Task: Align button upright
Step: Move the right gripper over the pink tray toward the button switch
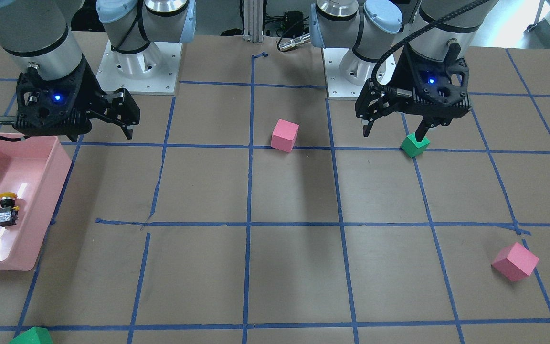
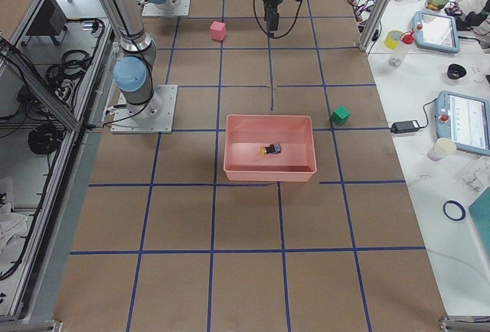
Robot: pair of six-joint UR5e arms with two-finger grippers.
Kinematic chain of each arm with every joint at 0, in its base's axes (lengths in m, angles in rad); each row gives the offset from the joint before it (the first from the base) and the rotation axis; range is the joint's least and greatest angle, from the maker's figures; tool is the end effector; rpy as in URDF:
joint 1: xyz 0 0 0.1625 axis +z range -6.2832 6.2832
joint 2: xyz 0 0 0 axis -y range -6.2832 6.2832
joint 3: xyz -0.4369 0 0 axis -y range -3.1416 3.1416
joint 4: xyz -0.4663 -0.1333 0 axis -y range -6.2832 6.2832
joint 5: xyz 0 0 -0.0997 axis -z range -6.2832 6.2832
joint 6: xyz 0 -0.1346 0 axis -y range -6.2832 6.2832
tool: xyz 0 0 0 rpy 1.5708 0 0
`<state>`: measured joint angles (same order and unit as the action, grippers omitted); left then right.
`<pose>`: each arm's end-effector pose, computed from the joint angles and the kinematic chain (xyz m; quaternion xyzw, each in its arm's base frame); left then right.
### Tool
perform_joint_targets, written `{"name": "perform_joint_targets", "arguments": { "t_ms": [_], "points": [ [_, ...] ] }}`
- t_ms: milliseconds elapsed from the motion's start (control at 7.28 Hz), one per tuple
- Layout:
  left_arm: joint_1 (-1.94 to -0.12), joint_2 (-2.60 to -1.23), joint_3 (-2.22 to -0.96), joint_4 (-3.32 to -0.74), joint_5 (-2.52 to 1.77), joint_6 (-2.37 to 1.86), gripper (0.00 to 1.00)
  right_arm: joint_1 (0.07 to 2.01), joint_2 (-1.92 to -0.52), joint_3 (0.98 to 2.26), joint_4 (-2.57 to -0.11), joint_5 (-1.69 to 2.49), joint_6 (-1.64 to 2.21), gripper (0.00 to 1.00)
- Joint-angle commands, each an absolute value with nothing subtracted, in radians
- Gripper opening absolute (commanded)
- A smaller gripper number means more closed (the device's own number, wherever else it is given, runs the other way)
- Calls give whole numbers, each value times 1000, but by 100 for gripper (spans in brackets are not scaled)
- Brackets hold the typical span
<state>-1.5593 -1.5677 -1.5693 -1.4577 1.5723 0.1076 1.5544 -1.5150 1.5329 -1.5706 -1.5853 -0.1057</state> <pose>-0.1264 -0.5812 0.4796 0.0479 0.9971 -0.0587 0.0042 0.1217 -0.5899 0.4540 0.0447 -0.9989 -0.0095 0.0067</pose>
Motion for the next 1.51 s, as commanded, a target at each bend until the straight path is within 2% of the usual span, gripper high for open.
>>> {"name": "perform_joint_targets", "arguments": {
  "t_ms": [0,550,1100,1374],
  "points": [
    [-1559,-1568,-1569,-1457,1572,107,100,1555,-1520,1542,-1586,-1604,-92,100],
    [-1559,-1568,-1569,-1457,1572,107,100,1525,-1505,1551,-1638,-1631,-48,100],
    [-1559,-1568,-1569,-1457,1572,107,100,1240,-1456,1586,-1646,-1629,-117,100],
    [-1559,-1568,-1569,-1457,1572,109,100,1164,-1405,1650,-1821,-1659,-194,100]
  ]
}}
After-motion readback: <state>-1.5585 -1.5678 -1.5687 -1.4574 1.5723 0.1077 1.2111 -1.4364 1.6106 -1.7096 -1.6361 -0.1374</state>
